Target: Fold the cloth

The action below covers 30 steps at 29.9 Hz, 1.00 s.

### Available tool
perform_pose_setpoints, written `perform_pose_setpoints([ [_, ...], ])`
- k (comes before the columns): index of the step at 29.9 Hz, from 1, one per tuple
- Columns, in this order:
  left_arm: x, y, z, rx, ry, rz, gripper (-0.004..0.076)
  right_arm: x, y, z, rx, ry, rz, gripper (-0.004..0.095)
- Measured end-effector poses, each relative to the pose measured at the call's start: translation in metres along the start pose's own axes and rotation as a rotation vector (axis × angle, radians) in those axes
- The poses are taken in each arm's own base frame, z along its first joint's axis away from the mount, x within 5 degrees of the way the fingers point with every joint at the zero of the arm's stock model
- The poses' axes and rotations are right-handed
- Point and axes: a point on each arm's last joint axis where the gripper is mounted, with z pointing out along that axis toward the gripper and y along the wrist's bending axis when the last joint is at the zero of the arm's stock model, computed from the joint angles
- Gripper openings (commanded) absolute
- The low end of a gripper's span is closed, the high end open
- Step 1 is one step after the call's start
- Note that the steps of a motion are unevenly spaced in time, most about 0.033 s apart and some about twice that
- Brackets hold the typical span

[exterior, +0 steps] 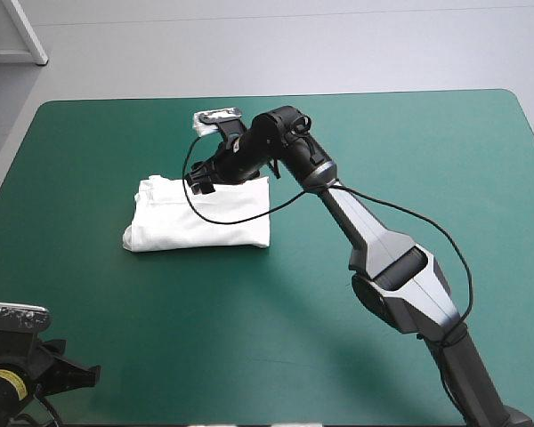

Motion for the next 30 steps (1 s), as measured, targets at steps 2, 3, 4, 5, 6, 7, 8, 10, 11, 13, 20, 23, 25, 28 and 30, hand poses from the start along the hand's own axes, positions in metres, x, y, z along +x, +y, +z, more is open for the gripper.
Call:
perform_pose_setpoints([
  [2, 0.0, -0.001, 0.0, 0.007, 0.002, -0.002, -0.001, -0.001, -0.007, -0.001, 0.062, -0.007, 0.012, 0.0674],
  [3, 0.0, -0.001, 0.0, 0.008, 0.003, -0.003, -0.001, -0.001, -0.011, -0.001, 0.102, -0.012, 0.02, 0.0674],
  [4, 0.0, -0.001, 0.0, 0.008, 0.003, -0.003, -0.001, -0.001, -0.015, -0.001, 0.134, -0.013, 0.031, 0.0674],
  [5, 0.0, -0.001, 0.0, 0.009, 0.003, -0.003, -0.001, -0.001, -0.018, 0.0, 0.163, -0.011, 0.036, 0.0674],
  [6, 0.0, -0.001, 0.0, 0.01, 0.003, -0.003, -0.001, 0.001, -0.023, 0.002, 0.204, -0.002, 0.045, 0.0675],
  [7, 0.0, -0.001, 0.0, 0.01, 0.003, -0.003, -0.001, 0.003, -0.027, 0.004, 0.228, 0.01, 0.052, 0.0675],
  [8, 0.0, -0.001, 0.0, 0.011, 0.004, -0.004, -0.001, 0.006, -0.034, 0.008, 0.251, 0.03, 0.067, 0.0675],
  [10, 0.001, -0.002, 0.0, 0.019, 0.006, -0.006, -0.001, 0.016, -0.045, 0.018, 0.278, 0.087, 0.093, 0.0674],
  [11, 0.001, -0.002, 0.0, 0.024, 0.008, -0.008, -0.001, 0.021, -0.051, 0.023, 0.289, 0.121, 0.107, 0.0674],
  [13, 0.001, -0.003, 0.0, 0.031, 0.01, -0.01, -0.001, 0.033, -0.062, 0.034, 0.306, 0.182, 0.131, 0.0674],
  [20, 0.001, -0.003, 0.0, 0.032, 0.011, -0.011, -0.001, 0.059, -0.07, 0.053, 0.279, 0.295, 0.15, 0.0631],
  [23, 0.001, -0.003, 0.0, 0.032, 0.011, -0.011, -0.001, 0.06, -0.07, 0.054, 0.273, 0.297, 0.143, 0.0441],
  [25, 0.001, -0.003, 0.0, 0.032, 0.011, -0.011, -0.001, 0.06, -0.069, 0.054, 0.255, 0.3, 0.136, 0.0265],
  [28, 0.001, -0.003, 0.0, 0.032, 0.011, -0.011, -0.001, 0.061, -0.066, 0.055, 0.225, 0.307, 0.135, -0.0018],
  [30, 0.001, -0.003, 0.0, 0.032, 0.011, -0.011, -0.001, 0.061, -0.066, 0.055, 0.216, 0.31, 0.125, -0.0007],
])
